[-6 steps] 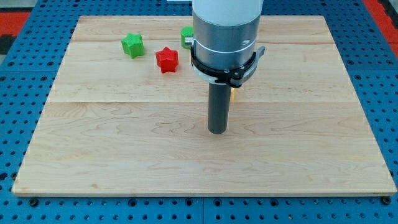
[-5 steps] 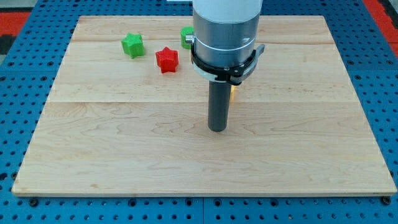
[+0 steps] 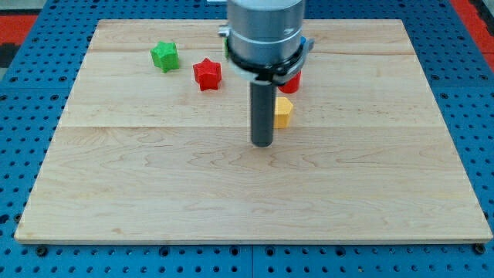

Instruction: Place the yellow hexagon towards the bottom of the red star

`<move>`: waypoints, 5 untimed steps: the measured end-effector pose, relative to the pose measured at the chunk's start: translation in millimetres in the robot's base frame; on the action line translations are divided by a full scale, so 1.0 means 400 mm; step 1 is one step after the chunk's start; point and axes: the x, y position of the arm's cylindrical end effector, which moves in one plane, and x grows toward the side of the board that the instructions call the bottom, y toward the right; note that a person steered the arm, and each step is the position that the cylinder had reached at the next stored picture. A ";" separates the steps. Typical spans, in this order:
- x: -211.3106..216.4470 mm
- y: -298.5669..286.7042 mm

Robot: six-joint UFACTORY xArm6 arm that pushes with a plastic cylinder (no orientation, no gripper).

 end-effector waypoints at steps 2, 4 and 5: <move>-0.110 0.051; -0.044 -0.056; -0.118 0.167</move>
